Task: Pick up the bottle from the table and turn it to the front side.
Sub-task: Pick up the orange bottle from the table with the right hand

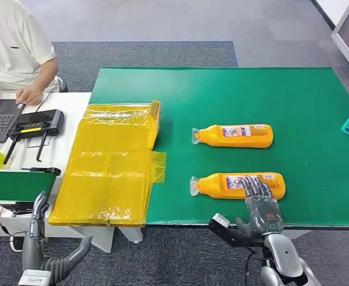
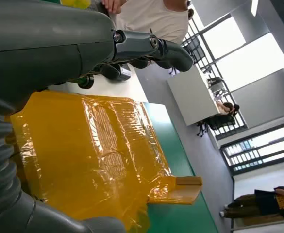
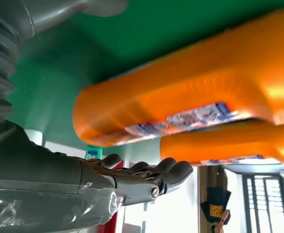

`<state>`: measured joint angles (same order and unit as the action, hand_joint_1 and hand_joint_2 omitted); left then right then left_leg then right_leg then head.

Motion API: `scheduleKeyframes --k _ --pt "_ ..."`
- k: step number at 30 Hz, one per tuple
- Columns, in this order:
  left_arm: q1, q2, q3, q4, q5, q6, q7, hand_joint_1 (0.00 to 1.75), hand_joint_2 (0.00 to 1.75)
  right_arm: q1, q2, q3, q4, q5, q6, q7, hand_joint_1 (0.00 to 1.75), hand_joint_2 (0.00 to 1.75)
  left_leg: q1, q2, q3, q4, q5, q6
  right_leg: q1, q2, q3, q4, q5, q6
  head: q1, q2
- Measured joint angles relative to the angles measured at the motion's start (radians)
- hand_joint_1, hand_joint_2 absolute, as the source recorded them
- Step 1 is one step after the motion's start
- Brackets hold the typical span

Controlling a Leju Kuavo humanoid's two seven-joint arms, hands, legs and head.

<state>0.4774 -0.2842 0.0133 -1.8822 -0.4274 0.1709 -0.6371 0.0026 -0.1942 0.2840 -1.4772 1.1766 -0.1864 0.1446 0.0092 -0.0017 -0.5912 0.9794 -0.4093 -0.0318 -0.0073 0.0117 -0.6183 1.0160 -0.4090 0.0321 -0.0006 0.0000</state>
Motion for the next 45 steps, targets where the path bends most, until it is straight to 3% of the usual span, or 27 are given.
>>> scheduleKeyframes --k 12,20,30,34,45 --pt "-0.016 0.032 -0.034 0.001 0.011 0.001 0.015 0.0 1.75 -0.137 -0.007 -0.002 0.085 0.027 0.03 0.003 0.0 1.75 0.0 0.0 0.0 0.0 0.001 0.0 0.0 0.0 0.0 0.0 0.0 0.001 0.0 0.0" --pt "-0.034 0.062 -0.058 0.007 0.044 0.003 0.014 0.0 1.75 -0.223 -0.034 0.008 0.232 -0.078 0.21 -0.028 0.0 1.75 0.0 0.0 0.001 0.0 0.001 0.001 -0.001 0.0 0.001 0.0 0.001 0.001 0.0 0.0" --pt "-0.051 0.094 -0.085 0.025 0.063 0.01 0.005 0.0 1.75 -0.319 -0.066 0.038 0.365 -0.136 0.273 -0.049 0.0 1.75 0.0 0.0 0.012 0.0 0.0 0.006 0.0 0.0 0.014 -0.008 0.002 0.005 0.0 0.0" --pt "-0.057 0.104 -0.095 0.031 0.069 0.017 0.004 0.0 1.75 -0.338 -0.065 0.047 0.403 -0.147 0.261 -0.071 1.75 1.75 0.0 0.0 0.015 0.0 0.001 0.007 0.0 0.0 0.015 -0.012 0.004 0.006 0.0 0.0" --pt "-0.058 0.13 -0.115 0.039 0.078 0.043 0.004 0.0 1.75 -0.33 -0.065 0.061 0.434 -0.189 0.141 -0.161 1.75 1.75 0.0 0.0 0.013 0.0 0.004 0.012 0.0 0.0 0.022 -0.017 0.01 0.013 0.0 0.0"
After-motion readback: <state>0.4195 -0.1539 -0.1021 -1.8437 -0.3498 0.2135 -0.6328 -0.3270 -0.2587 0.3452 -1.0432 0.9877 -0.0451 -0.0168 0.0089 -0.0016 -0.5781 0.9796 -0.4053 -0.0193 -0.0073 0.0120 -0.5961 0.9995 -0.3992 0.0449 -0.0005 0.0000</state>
